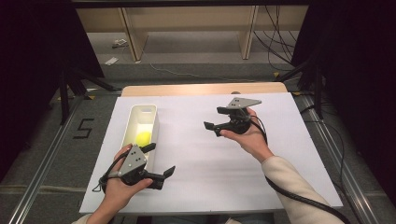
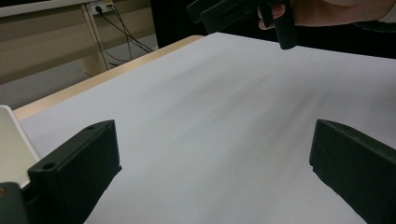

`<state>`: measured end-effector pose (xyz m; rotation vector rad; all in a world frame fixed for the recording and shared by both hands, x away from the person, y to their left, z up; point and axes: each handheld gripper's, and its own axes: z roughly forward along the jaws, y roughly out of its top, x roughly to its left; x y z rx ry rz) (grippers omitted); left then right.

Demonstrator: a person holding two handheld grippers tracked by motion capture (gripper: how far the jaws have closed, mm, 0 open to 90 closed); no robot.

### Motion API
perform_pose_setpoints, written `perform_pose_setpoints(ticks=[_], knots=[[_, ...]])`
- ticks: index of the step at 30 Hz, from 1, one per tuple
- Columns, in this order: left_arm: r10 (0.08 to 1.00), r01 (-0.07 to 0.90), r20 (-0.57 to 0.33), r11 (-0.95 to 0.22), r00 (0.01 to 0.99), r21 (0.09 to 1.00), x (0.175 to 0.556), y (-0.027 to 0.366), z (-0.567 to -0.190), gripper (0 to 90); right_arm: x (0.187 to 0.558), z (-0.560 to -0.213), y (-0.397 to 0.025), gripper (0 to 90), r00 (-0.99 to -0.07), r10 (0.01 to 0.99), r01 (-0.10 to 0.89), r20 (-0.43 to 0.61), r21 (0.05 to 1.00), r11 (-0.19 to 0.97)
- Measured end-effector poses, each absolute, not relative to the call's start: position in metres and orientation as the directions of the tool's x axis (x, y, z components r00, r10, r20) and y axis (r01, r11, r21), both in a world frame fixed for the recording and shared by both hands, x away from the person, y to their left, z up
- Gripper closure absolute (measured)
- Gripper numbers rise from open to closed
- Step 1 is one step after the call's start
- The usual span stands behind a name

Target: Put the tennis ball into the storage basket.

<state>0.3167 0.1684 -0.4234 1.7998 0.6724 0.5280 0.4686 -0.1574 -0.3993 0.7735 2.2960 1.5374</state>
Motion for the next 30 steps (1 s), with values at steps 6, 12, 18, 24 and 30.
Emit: perform_pose_setpoints(ticks=[6, 12, 18, 24, 30], knots=[[0.672, 0.188, 0.029, -0.249, 0.740, 0.950, 0.317, 0.169, -0.423, 1.1, 0.463, -0.402, -0.173, 15.6, -0.807, 0.586, 0.292, 0.073, 0.912, 0.288], [0.672, 0.187, 0.031, -0.250, 0.740, 0.950, 0.317, 0.168, -0.424, 1.1, 0.456, -0.405, -0.191, 15.6, -0.793, 0.603, 0.305, 0.080, 0.910, 0.280], [0.673, 0.189, 0.030, -0.250, 0.739, 0.950, 0.317, 0.169, -0.424, 1.1, 0.447, -0.408, -0.205, 15.6, -0.784, 0.617, 0.314, 0.076, 0.905, 0.287], [0.676, 0.191, 0.029, -0.248, 0.736, 0.950, 0.317, 0.169, -0.424, 1.1, 0.438, -0.411, -0.218, 15.6, -0.774, 0.629, 0.320, 0.075, 0.903, 0.286], [0.676, 0.191, 0.029, -0.248, 0.736, 0.950, 0.317, 0.169, -0.424, 1.1, 0.429, -0.412, -0.229, 15.6, -0.767, 0.638, 0.324, 0.073, 0.902, 0.286]])
